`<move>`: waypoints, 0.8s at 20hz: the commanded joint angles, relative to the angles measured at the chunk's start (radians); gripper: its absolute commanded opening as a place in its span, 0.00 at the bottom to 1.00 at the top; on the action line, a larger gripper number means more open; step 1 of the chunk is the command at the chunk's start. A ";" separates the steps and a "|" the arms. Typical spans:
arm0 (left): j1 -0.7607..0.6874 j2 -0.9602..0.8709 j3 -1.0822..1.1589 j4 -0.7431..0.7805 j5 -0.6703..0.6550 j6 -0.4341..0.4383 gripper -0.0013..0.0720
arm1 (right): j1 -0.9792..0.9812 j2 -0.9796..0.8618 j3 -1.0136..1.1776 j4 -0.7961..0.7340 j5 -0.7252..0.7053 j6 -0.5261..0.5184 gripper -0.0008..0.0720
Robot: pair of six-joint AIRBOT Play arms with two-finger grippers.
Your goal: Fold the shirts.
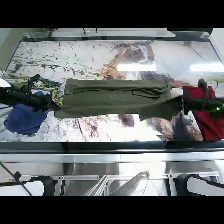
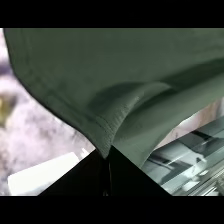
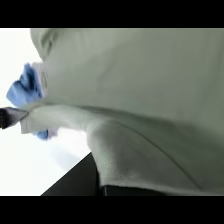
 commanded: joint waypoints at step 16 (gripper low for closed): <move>-0.091 -0.642 0.840 -0.051 -0.039 -0.241 0.05 | 0.090 -0.546 0.539 0.145 -0.231 0.034 0.03</move>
